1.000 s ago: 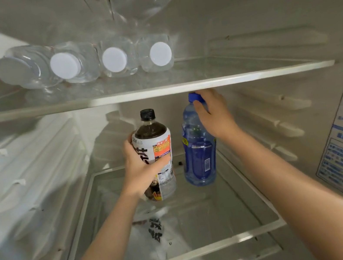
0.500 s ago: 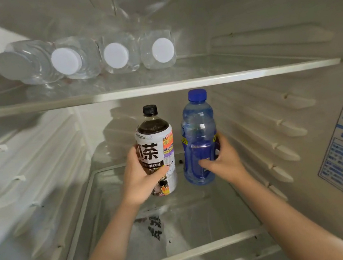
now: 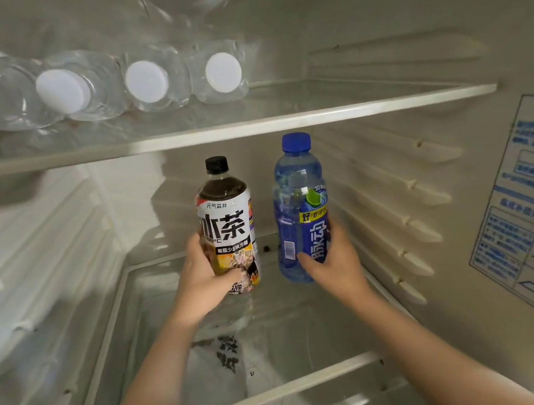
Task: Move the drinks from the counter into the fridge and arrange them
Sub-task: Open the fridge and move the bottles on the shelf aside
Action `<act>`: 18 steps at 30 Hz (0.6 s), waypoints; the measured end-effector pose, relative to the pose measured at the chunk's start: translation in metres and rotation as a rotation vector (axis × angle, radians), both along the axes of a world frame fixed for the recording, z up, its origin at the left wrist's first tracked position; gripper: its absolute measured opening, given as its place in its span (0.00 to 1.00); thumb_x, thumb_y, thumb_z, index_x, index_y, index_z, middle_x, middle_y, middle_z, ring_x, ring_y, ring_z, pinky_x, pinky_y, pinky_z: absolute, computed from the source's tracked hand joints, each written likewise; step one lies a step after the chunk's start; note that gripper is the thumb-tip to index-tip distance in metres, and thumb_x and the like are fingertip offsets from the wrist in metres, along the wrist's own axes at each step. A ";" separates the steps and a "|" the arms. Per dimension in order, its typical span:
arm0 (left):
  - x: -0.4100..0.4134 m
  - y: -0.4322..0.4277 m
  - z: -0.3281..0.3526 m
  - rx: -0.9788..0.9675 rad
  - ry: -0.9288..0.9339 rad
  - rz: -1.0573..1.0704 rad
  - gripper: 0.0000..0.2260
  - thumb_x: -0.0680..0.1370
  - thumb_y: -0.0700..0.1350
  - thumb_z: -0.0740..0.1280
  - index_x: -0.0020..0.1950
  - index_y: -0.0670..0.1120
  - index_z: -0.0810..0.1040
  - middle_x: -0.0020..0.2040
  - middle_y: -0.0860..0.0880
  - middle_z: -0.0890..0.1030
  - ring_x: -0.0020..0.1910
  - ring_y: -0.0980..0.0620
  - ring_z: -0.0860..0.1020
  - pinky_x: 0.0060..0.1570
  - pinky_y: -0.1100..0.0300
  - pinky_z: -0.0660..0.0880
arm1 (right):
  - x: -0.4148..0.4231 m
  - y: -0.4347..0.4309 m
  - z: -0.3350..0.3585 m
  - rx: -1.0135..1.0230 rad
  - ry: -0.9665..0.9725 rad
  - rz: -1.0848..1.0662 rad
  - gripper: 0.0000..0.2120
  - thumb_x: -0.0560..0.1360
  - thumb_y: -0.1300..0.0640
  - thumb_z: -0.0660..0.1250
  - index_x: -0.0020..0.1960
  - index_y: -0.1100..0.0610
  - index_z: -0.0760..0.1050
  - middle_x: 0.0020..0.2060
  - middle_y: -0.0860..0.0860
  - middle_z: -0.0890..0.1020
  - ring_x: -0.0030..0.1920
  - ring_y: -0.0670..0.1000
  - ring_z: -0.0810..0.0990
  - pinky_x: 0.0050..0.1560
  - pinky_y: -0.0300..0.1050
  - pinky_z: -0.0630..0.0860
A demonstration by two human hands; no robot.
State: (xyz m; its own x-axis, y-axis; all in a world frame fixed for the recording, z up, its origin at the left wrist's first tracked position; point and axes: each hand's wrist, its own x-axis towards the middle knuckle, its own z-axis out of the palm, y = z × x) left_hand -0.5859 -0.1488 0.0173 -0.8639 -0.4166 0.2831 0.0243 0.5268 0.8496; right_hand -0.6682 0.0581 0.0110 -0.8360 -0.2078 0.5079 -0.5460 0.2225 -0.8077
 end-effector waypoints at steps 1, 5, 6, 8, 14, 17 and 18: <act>0.000 0.001 -0.002 -0.062 0.002 0.007 0.35 0.67 0.41 0.75 0.69 0.47 0.61 0.59 0.56 0.72 0.61 0.51 0.73 0.61 0.53 0.70 | 0.000 -0.001 -0.002 0.003 0.026 -0.013 0.28 0.65 0.62 0.73 0.60 0.48 0.68 0.49 0.39 0.76 0.49 0.40 0.76 0.45 0.24 0.68; -0.005 0.003 -0.008 -0.220 0.037 0.043 0.31 0.70 0.43 0.74 0.69 0.45 0.64 0.63 0.53 0.72 0.63 0.50 0.72 0.58 0.56 0.68 | 0.000 -0.011 -0.003 0.007 0.105 -0.075 0.24 0.65 0.61 0.73 0.59 0.53 0.71 0.50 0.46 0.78 0.50 0.44 0.77 0.46 0.29 0.69; -0.007 0.004 -0.010 -0.227 0.034 0.065 0.32 0.70 0.44 0.74 0.70 0.45 0.63 0.65 0.50 0.73 0.64 0.49 0.72 0.59 0.55 0.69 | -0.001 -0.014 -0.004 0.029 0.109 -0.105 0.26 0.65 0.61 0.73 0.61 0.56 0.70 0.53 0.49 0.78 0.52 0.48 0.76 0.48 0.32 0.69; -0.011 0.009 -0.013 -0.228 0.032 0.142 0.33 0.70 0.47 0.74 0.70 0.46 0.63 0.66 0.48 0.73 0.64 0.48 0.72 0.59 0.54 0.70 | -0.001 -0.018 -0.005 0.085 0.094 -0.169 0.30 0.67 0.58 0.74 0.66 0.58 0.68 0.58 0.53 0.77 0.56 0.51 0.74 0.50 0.37 0.68; -0.032 0.023 -0.010 -0.254 0.077 0.226 0.36 0.67 0.50 0.77 0.70 0.42 0.64 0.63 0.44 0.75 0.60 0.44 0.76 0.54 0.53 0.72 | -0.020 -0.029 0.004 0.260 -0.058 -0.338 0.30 0.72 0.54 0.71 0.69 0.59 0.64 0.62 0.56 0.74 0.58 0.58 0.76 0.51 0.50 0.73; -0.045 0.026 -0.008 -0.238 0.062 0.235 0.34 0.67 0.50 0.77 0.68 0.42 0.65 0.62 0.44 0.75 0.59 0.43 0.76 0.55 0.52 0.72 | -0.031 -0.038 0.006 0.288 -0.088 -0.388 0.28 0.72 0.54 0.71 0.66 0.63 0.64 0.61 0.59 0.72 0.59 0.60 0.75 0.52 0.52 0.73; -0.050 0.028 -0.007 -0.230 0.056 0.239 0.34 0.67 0.50 0.77 0.67 0.41 0.65 0.61 0.43 0.74 0.59 0.42 0.76 0.55 0.51 0.72 | -0.033 -0.040 0.006 0.301 -0.085 -0.410 0.27 0.72 0.54 0.71 0.65 0.64 0.64 0.61 0.59 0.72 0.59 0.61 0.75 0.52 0.52 0.73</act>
State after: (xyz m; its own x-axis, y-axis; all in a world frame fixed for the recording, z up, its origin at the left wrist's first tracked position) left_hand -0.6357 -0.1209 0.0103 -0.7303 -0.5250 0.4371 -0.0799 0.7011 0.7086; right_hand -0.7017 0.0176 0.0166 -0.9153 0.0194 0.4024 -0.2999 0.6341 -0.7127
